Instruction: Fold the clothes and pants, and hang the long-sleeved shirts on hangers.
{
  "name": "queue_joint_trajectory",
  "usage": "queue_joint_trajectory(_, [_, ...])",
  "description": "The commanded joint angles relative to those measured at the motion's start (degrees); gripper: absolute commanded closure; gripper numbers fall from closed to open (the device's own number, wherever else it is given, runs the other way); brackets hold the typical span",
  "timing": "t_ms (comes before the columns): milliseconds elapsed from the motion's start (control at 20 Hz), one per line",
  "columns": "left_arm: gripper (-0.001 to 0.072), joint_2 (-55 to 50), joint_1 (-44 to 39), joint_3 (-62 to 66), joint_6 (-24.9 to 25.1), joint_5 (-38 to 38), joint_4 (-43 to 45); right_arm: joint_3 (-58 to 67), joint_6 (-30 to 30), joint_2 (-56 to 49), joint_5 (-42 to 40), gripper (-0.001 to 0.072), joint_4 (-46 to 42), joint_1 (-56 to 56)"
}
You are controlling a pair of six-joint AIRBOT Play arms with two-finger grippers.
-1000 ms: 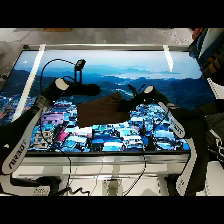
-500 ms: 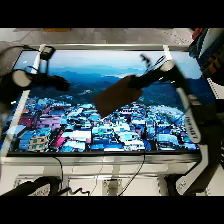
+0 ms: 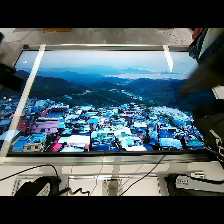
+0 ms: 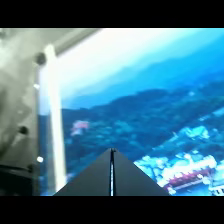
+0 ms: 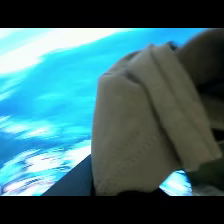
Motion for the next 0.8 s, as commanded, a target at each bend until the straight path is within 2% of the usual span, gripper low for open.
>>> queue_joint_trajectory(0, [0.069,3.2,0.1,0.0,0.0,0.0,1.6,0.2,6.0,7.3,6.8,0.0698,-14.1,-14.3])
queue_joint_trajectory(100, [0.069,3.0,0.1,0.0,0.0,0.0,1.6,0.2,8.3,8.9,10.1,0.0698,-16.7,-22.2])
queue_joint_trajectory(200, [0.069,2.9,0.1,0.0,0.0,0.0,1.6,0.1,8.0,9.4,11.7,0.0698,-17.9,-28.9])
queue_joint_trajectory(450, [0.069,2.9,0.1,0.0,0.0,0.0,1.6,0.1,9.2,9.3,10.1,0.0697,-18.4,-41.1])
queue_joint_trajectory(500, [0.069,2.9,0.1,0.0,0.0,0.0,1.6,0.1,10.5,9.1,9.4,0.0676,-18.4,-42.7])
queue_joint_trajectory(550, [0.069,2.9,0.1,0.0,0.0,0.0,1.6,0.1,11.7,8.9,8.5,0.0533,-18.4,-44.0])
queue_joint_trajectory(650, [0.069,2.9,0.1,0.0,0.0,0.0,1.6,0.0,15.1,8.5,6.6,-0.0008,-17.8,-45.9])
queue_joint_trajectory(700, [0.069,2.9,0.1,0.0,0.0,0.0,1.6,0.1,15.9,8.3,5.8,0.0022,-17.5,-46.3])
queue_joint_trajectory(750, [0.069,2.9,0.1,0.0,0.0,0.0,1.6,0.0,16.0,8.2,5.2,0.0022,-17.3,-46.4])
